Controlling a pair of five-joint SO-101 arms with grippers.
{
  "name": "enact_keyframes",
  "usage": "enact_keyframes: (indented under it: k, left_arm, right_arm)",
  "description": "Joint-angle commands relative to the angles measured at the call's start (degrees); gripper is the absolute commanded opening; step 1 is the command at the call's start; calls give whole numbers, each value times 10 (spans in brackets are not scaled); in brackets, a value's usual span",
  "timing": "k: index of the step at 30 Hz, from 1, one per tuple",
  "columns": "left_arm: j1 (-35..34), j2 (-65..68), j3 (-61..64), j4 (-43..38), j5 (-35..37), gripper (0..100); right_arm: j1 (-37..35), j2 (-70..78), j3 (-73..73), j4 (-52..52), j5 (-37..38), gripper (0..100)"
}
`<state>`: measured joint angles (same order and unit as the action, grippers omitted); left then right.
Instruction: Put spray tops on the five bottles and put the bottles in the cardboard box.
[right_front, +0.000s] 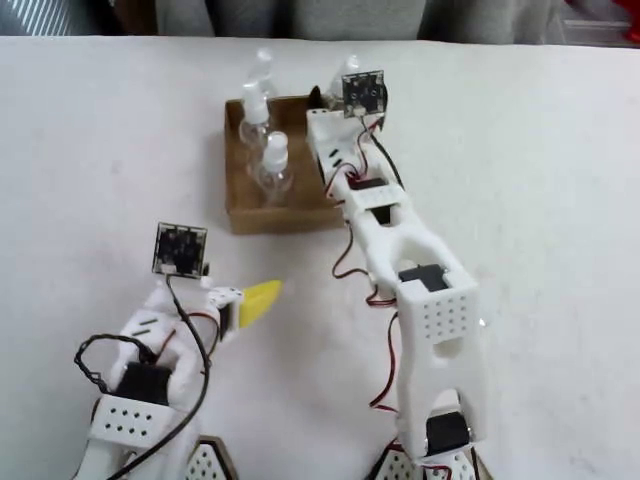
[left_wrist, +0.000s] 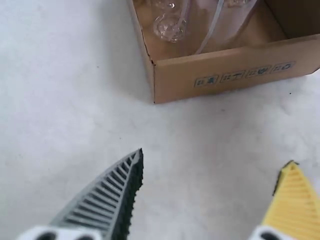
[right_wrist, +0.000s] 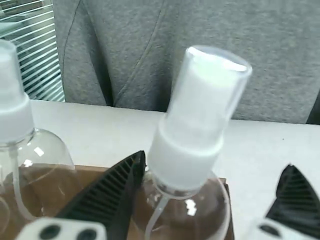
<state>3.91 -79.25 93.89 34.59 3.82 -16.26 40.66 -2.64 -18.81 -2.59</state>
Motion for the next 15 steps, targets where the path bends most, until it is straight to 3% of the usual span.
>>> enact_keyframes:
  k: [1, 15]
  left_arm:
    - [-4, -6, -6, -13, -8, 404]
    - [-4, -6, -6, -13, -8, 404]
  right_arm:
    - [10, -57, 0, 3, -4, 372]
    - [15, -135, 57, 3, -29, 372]
